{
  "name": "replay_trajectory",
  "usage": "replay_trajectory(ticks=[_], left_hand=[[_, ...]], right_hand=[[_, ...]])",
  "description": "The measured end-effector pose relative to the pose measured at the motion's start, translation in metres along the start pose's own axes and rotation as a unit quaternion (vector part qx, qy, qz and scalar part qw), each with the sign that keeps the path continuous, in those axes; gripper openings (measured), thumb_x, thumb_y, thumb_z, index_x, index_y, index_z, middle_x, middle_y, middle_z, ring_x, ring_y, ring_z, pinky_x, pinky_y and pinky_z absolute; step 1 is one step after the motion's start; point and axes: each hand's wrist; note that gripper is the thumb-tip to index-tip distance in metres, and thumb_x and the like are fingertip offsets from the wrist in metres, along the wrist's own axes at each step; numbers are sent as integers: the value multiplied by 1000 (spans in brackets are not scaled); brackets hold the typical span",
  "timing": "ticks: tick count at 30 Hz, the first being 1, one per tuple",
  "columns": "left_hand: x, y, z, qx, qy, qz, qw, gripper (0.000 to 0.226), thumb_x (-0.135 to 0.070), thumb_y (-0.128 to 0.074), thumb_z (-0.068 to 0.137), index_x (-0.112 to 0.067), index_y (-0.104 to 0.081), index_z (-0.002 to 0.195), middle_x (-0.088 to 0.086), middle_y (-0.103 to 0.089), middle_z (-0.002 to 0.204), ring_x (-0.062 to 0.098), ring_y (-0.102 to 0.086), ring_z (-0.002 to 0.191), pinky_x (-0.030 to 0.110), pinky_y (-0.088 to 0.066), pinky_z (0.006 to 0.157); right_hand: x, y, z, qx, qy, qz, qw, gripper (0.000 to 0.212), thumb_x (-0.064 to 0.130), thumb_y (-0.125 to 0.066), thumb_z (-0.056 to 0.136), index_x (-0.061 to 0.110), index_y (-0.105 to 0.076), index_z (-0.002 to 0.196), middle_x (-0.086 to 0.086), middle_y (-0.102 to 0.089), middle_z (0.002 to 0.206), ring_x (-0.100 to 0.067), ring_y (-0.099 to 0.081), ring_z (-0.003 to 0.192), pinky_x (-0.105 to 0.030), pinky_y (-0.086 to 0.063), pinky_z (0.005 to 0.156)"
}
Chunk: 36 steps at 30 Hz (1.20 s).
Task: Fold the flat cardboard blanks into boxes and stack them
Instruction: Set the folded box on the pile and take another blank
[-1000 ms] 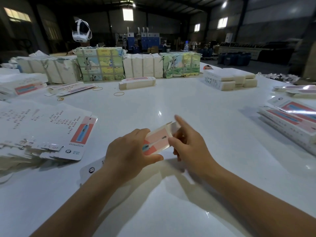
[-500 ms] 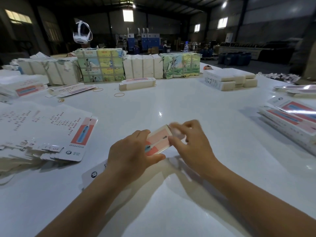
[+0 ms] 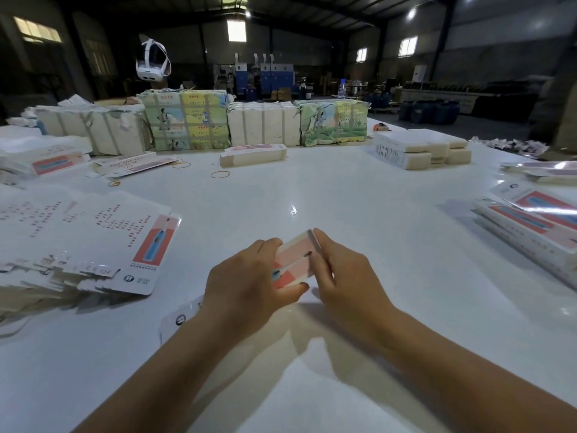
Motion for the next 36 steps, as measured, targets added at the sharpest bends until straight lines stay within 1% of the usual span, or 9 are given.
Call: replay_trajectory(ticks=[2, 6, 10, 15, 19, 23, 29, 32, 36], left_hand=[[2, 0, 0, -7, -4, 21, 1000, 63, -64, -61, 75, -25, -45, 123, -8, -58, 112, 17, -59, 92, 32, -52, 78], [2, 2, 1, -34, -22, 44, 998, 68, -59, -68, 73, -18, -50, 124, -1, -62, 107, 23, -62, 88, 35, -54, 75], [2, 2, 0, -52, -50, 54, 996, 66, -49, -80, 64, -9, -60, 112, 7, -67, 90, 28, -64, 71, 38, -56, 60], [2, 3, -1, -68, -66, 45, 994, 66, -40, -88, 55, -4, -65, 105, 11, -70, 85, 29, -65, 61, 39, -56, 51], [1, 3, -1, -63, -64, 54, 994, 68, -41, -89, 54, -4, -65, 106, 11, -70, 86, 30, -65, 63, 38, -56, 52], [-1, 4, -1, -63, -66, 65, 994, 70, -40, -91, 50, -2, -66, 103, 11, -69, 81, 29, -64, 58, 36, -55, 46], [-2, 6, -1, -62, -51, 55, 995, 64, -38, -90, 53, -2, -65, 100, 11, -67, 78, 29, -63, 57, 35, -53, 46], [-4, 7, -1, -59, -48, 81, 994, 63, -38, -89, 52, 0, -66, 98, 10, -66, 73, 28, -62, 53, 32, -49, 42], [-5, 6, -2, -44, -44, 110, 992, 65, -35, -92, 44, 1, -67, 92, 9, -64, 67, 27, -60, 49, 30, -46, 38]], right_hand=[[1, -1, -1, 8, -32, 60, 998, 36, 27, -37, 101, 12, -52, 130, 0, -61, 96, -12, -49, 80, -14, -33, 67], [4, 5, 5, 11, -154, 383, 911, 35, 27, -44, 100, 12, -74, 88, -10, -71, 93, -28, -65, 92, -30, -57, 81], [4, 8, 7, 4, -142, 455, 879, 39, 6, -52, 94, 32, -78, 83, 0, -74, 93, -16, -70, 90, -22, -55, 77], [3, 11, 7, -9, -130, 493, 860, 38, 10, -52, 95, 36, -78, 84, 0, -75, 94, -16, -71, 92, -20, -55, 76], [6, 11, 4, -11, -90, 435, 896, 41, 14, -48, 98, 41, -76, 83, 7, -74, 88, -11, -70, 86, -21, -55, 73], [4, 9, 1, -31, -80, 317, 944, 50, 8, -43, 98, 50, -69, 87, 9, -72, 87, -24, -63, 90, -30, -52, 81], [9, 5, -3, -16, -24, 177, 984, 31, 14, -41, 90, 19, -58, 115, 13, -64, 77, -3, -58, 68, -13, -41, 60], [12, 0, -7, -14, 1, 136, 991, 27, 15, -49, 92, 18, -52, 119, 10, -66, 91, -3, -60, 85, -12, -44, 69], [12, -8, -11, 31, -28, 108, 993, 60, 18, -52, 91, 21, -26, 146, 13, -52, 116, -1, -49, 101, -12, -39, 87]])
Point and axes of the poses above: each hand's wrist, its own z-axis towards the middle knuckle, its own y-axis out of the back of the hand, x = y × z
